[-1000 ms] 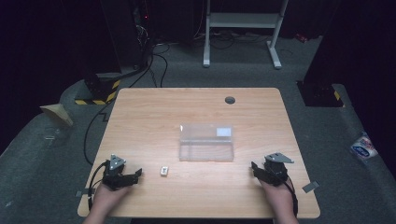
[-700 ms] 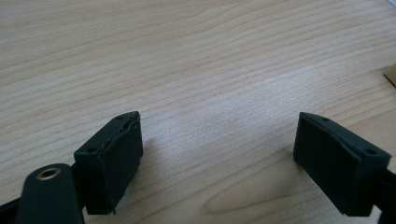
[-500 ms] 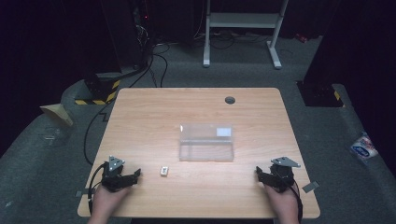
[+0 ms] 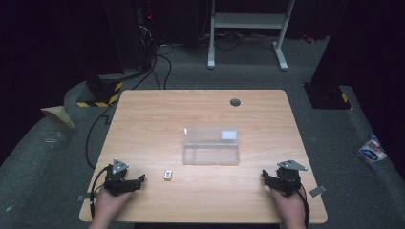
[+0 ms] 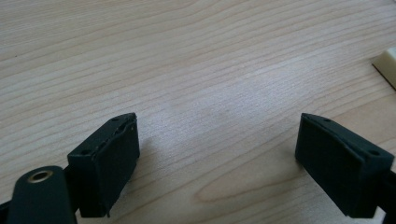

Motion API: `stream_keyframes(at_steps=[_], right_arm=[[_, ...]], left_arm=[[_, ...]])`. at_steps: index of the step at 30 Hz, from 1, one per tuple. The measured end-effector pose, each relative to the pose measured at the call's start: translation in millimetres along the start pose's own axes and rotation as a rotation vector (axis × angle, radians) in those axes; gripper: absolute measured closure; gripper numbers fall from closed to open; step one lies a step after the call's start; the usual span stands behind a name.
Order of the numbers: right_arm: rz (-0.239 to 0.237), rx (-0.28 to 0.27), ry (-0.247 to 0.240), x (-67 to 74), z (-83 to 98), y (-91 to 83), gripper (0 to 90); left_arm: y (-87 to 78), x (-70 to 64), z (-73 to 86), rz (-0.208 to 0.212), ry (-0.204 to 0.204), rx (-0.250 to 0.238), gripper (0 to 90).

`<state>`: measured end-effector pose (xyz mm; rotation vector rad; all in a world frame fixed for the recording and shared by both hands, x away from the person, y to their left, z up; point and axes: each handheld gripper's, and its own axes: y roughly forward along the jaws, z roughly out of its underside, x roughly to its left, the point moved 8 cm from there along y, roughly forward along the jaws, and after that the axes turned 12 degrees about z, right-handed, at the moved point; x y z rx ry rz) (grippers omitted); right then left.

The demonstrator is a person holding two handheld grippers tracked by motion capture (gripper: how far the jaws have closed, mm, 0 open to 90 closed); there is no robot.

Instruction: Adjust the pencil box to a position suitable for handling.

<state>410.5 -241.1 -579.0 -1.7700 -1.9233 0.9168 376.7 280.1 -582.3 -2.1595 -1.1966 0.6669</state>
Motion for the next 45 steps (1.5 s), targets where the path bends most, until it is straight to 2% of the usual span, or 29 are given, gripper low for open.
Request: stream_keyframes(at_steps=[5,12,17,27,45], right_arm=[[-0.001,-0.002,-0.003,0.0,-0.1,0.0,24.0],[-0.001,-0.003,-0.001,0.3,-0.1,-0.1,24.4],[0.001,-0.003,-0.001,0.5,-0.1,-0.2,24.6],[0.002,-0.004,-0.003,0.5,-0.1,-0.3,25.2],[-0.004,-0.005,-0.004,0.8,-0.1,-0.4,25.8]], left_arm=[[-1.2,-6.8,-3.7,0.010,0.023,-0.010,14.2],[-0.2,-15.6,-7.0,0.038,0.025,-0.024,14.6],[0.4,-23.9,-10.3,0.054,0.041,-0.034,14.8],[5.0,-43.5,-16.6,0.085,0.077,-0.049,15.2],[13.0,-79.2,-27.8,0.162,0.104,-0.074,15.9]])
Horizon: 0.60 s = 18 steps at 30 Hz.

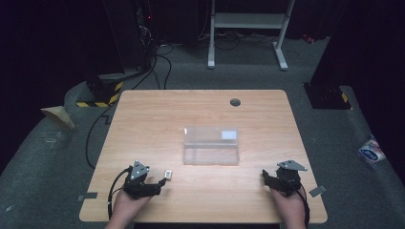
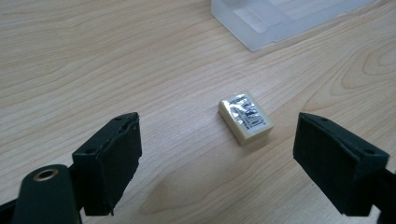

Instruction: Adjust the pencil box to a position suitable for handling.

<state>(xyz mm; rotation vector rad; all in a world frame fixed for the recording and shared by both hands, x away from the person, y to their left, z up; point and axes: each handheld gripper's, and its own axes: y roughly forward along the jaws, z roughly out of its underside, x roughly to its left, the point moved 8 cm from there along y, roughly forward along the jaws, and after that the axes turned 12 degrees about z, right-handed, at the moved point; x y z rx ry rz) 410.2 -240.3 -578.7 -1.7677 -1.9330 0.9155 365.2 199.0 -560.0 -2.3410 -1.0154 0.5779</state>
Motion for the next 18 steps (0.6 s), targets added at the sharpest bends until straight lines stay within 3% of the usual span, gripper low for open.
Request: stream_keyframes(at_steps=[10,15,18], right_arm=[[0.000,-0.001,-0.002,0.3,-0.3,0.2,26.1],[0.001,-0.001,-0.002,0.3,-0.3,0.2,26.2],[0.001,-0.001,-0.002,0.3,-0.3,0.2,26.2]], left_arm=[[9.9,-14.6,-5.9,0.024,0.018,0.006,17.5],[16.4,-20.2,-8.4,0.023,0.017,0.005,19.1],[22.3,-26.9,-8.3,0.021,-0.003,0.004,21.8]])
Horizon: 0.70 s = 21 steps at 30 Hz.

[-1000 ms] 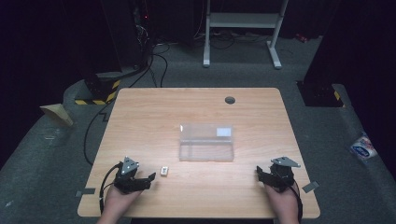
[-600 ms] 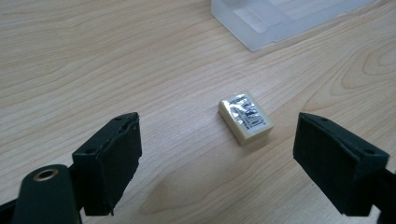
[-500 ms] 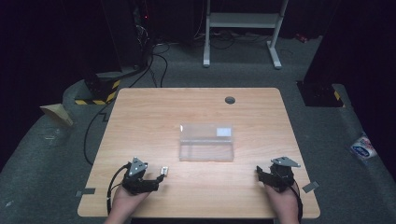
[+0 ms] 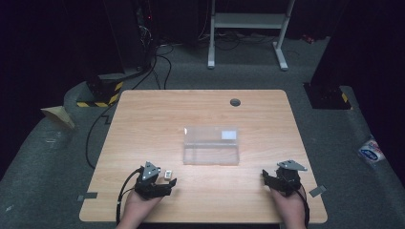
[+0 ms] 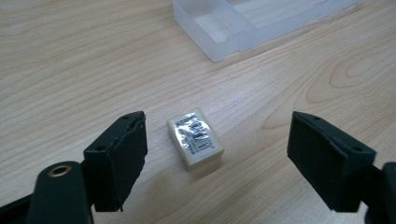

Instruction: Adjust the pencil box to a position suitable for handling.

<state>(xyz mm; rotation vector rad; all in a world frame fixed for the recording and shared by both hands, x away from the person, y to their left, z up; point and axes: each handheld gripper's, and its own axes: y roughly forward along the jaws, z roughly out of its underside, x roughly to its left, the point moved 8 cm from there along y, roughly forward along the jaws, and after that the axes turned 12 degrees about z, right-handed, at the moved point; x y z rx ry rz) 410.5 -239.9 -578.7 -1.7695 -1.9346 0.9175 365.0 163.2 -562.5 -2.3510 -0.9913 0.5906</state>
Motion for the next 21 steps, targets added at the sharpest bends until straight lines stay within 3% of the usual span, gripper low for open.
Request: stream_keyframes(at_steps=[7,15,21], right_arm=[[0.000,0.000,0.000,0.0,0.0,0.0,26.3],[0.000,-0.003,-0.005,-0.2,-0.1,0.1,26.4],[0.000,-0.003,-0.005,-0.2,-0.1,0.1,26.4]], left_arm=[[4.8,1.5,-1.2,-0.023,-0.018,-0.008,25.2],[5.2,8.3,5.8,-0.009,-0.050,0.004,34.2],[6.0,11.5,7.0,-0.022,-0.053,0.004,42.9]])
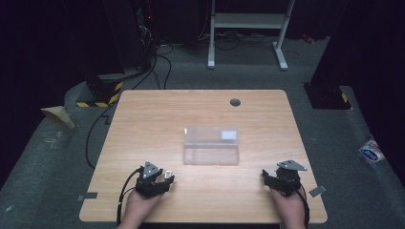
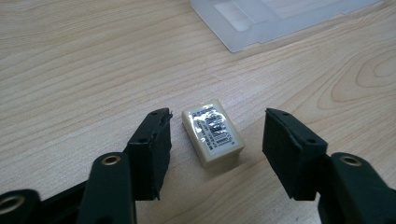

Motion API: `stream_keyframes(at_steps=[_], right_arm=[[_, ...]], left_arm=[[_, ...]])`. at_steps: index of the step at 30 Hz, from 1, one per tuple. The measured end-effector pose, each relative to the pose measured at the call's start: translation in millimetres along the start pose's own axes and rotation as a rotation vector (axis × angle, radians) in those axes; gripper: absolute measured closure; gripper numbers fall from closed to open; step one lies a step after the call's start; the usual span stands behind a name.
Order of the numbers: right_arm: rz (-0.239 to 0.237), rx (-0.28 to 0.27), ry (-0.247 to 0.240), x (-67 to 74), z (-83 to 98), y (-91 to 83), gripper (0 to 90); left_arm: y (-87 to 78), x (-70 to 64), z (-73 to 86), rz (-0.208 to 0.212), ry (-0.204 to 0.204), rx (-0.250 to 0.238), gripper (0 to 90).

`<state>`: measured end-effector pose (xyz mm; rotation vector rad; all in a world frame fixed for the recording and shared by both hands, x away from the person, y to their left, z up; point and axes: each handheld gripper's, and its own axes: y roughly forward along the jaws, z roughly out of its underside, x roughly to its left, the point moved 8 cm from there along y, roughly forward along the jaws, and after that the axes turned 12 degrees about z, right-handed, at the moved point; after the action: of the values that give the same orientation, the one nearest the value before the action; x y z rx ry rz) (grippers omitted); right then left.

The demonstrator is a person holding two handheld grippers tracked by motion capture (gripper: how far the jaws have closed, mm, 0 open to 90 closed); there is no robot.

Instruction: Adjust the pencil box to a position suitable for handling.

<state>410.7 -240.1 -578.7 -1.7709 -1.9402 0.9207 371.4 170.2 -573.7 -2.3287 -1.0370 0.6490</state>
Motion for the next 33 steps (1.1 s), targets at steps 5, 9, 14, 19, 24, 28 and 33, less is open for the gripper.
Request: stream_keyframes(at_steps=[5,9,14,19,24,28,33], right_arm=[[0.000,0.000,0.000,0.0,0.0,0.0,26.4],[0.000,0.000,0.000,0.0,0.0,0.0,26.4],[0.001,0.000,0.000,0.1,0.0,-0.1,26.4],[0.002,0.002,-0.002,0.0,0.1,-0.3,26.4],[0.001,0.001,-0.002,0.1,0.1,-0.2,26.5],[0.000,0.000,-0.001,0.1,0.0,-0.1,26.5],[-0.002,0.001,0.002,0.1,0.0,-0.1,26.6]], left_arm=[[2.6,0.7,1.8,-0.008,0.014,0.017,47.3],[3.2,-0.3,1.7,-0.015,0.027,0.015,53.3],[5.2,-1.0,0.8,-0.031,0.049,0.014,57.1],[6.0,-0.7,0.1,-0.040,0.075,0.021,62.0],[6.5,-3.2,0.7,-0.028,0.092,0.020,66.3],[6.5,-3.5,0.9,-0.023,0.097,0.018,67.2],[6.1,-5.3,2.2,-0.008,0.108,0.015,67.4]])
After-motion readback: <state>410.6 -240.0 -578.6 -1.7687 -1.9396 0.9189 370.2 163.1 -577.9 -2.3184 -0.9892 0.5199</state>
